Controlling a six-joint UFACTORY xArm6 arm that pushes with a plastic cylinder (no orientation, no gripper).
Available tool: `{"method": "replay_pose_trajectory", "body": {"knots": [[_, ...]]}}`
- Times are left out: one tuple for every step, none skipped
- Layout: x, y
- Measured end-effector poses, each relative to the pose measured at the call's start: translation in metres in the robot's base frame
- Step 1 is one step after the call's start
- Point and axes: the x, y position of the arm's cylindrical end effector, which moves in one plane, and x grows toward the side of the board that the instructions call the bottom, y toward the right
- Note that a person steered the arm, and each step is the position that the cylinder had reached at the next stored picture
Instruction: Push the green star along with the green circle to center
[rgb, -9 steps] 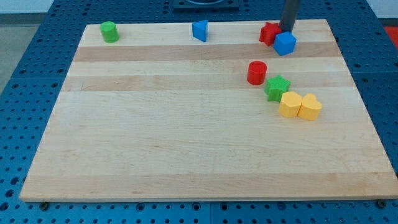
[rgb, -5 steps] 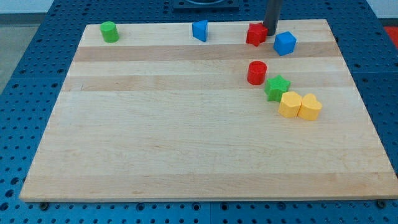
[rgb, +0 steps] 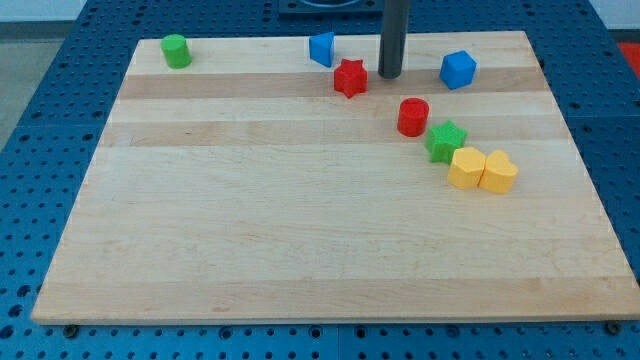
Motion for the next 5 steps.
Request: {"method": "replay_pose_trajectory", "body": {"knots": [[-0.026, 0.013], [-0.037, 0.045], [-0.037, 0.086], [-0.031, 0.106], [-0.017, 0.102]]}}
